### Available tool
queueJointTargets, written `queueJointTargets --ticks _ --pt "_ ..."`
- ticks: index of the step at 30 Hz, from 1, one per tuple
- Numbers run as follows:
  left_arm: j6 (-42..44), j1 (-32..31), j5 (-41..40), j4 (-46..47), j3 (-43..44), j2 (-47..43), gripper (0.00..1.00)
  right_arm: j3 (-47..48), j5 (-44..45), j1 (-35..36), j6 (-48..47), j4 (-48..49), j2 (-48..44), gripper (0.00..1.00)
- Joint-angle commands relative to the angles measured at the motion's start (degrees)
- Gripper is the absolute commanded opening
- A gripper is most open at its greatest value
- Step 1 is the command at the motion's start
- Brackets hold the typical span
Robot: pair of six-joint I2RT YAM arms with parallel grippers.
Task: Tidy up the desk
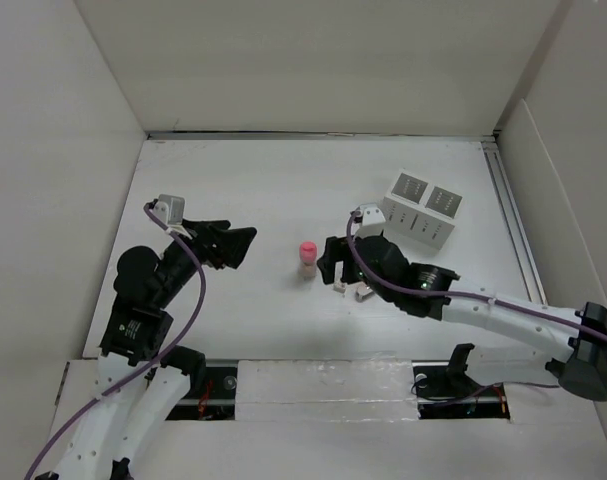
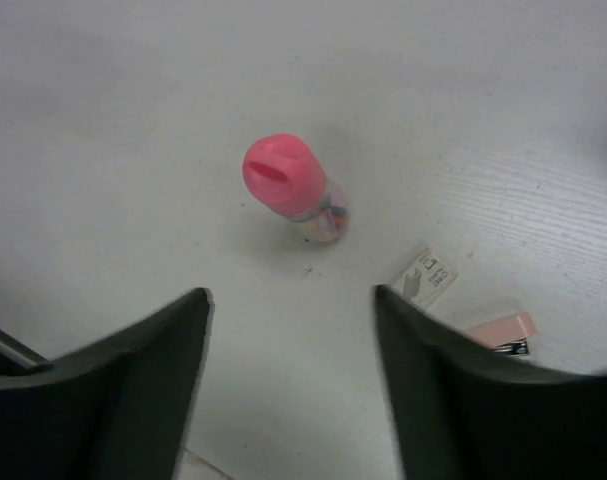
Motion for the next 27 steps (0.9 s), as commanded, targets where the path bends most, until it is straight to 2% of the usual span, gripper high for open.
queueJointTargets --ticks 1,4,6,7,9,10,12,13,15,16,19,20,22,27 --pt "1.09 0.38 1.41 3.04 -0.05 -1.24 0.74 3.91 2.53 1.54 0.57 1.36 0.84 0.62" --pt "1.09 0.38 1.06 2.86 -0.22 -1.33 0.72 4.61 1.12 1.54 0.31 2.24 2.51 0.00" --pt "1.09 0.38 1.06 3.21 -0.22 -1.59 0.70 5.49 1.03 2.23 0.14 1.72 4.61 0.00" --pt "1.00 0.38 0.88 3.13 -0.40 -1.68 0.64 6.36 1.38 2.24 0.14 1.54 5.41 0.00" --pt "0.91 0.38 0.35 3.21 -0.49 -1.68 0.41 7.24 1.91 2.85 -0.04 1.37 6.90 0.00" --pt "0.91 0.38 0.35 3.21 -0.49 -1.68 0.19 8.03 2.08 2.85 -0.04 1.28 8.39 0.15" --pt "0.74 0.38 0.00 3.30 -0.49 -1.59 0.07 8.83 1.65 3.38 -0.13 1.28 9.80 0.39" --pt "0.82 0.38 -0.17 3.13 -0.49 -1.77 0.05 9.18 1.47 3.38 -0.13 1.45 11.11 0.59" --pt "0.83 0.38 -0.61 2.95 -0.49 -1.77 0.10 10.32 1.21 3.38 -0.22 1.72 12.53 0.76" --pt "0.74 0.38 -0.70 2.86 -0.49 -1.94 0.19 10.85 0.94 3.90 -0.56 1.72 13.40 0.84" --pt "0.65 0.38 -2.28 2.25 -0.40 -2.12 0.36 13.66 1.99 3.91 -0.83 0.15 17.53 0.91" --pt "0.56 0.38 -2.81 2.16 -0.31 -2.29 0.38 14.36 2.61 3.91 -0.66 -0.21 19.63 0.91" --pt "0.65 0.38 -2.64 2.07 -0.31 -2.38 0.42 16.47 5.85 3.91 -0.13 -1.62 21.67 0.91" --pt "0.56 0.38 -2.46 2.16 -0.40 -2.65 0.43 18.32 10.77 3.91 1.36 -2.59 25.62 0.91"
